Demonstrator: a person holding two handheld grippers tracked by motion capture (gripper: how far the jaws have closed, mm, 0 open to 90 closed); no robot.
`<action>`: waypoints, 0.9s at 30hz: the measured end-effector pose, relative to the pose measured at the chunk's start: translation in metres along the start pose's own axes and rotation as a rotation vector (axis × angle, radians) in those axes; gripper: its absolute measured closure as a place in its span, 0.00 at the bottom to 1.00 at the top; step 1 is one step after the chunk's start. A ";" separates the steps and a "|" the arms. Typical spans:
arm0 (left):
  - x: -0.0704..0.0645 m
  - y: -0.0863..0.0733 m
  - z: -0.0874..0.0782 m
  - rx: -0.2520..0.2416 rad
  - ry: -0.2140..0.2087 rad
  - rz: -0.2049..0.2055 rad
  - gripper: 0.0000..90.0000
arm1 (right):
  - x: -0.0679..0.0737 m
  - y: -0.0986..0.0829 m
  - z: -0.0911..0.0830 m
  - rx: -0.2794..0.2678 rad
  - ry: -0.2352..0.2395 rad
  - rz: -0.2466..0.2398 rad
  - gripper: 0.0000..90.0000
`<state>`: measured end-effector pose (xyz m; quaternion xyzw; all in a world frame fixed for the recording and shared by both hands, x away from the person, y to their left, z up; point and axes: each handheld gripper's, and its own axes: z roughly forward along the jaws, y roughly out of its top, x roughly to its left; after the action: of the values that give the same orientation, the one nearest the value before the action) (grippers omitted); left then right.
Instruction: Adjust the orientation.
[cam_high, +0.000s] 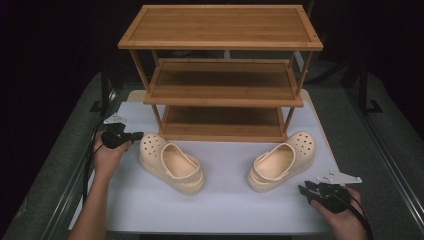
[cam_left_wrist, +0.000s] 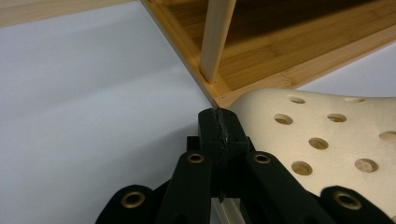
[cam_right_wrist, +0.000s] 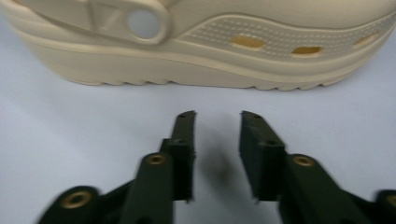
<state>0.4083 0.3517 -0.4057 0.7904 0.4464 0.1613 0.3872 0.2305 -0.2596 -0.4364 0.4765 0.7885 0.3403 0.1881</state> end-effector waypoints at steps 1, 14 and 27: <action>-0.001 0.000 0.000 0.001 -0.004 0.003 1.00 | 0.001 0.001 -0.001 -0.005 0.016 -0.002 0.85; -0.012 0.001 0.003 0.010 -0.031 0.029 1.00 | 0.039 0.025 -0.002 -0.026 0.189 -0.087 1.00; -0.025 0.003 0.006 0.016 -0.070 0.049 1.00 | 0.091 0.068 0.030 -0.032 0.350 -0.212 1.00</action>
<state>0.3999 0.3279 -0.4048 0.8095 0.4142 0.1393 0.3921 0.2479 -0.1475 -0.4059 0.3212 0.8494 0.4088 0.0904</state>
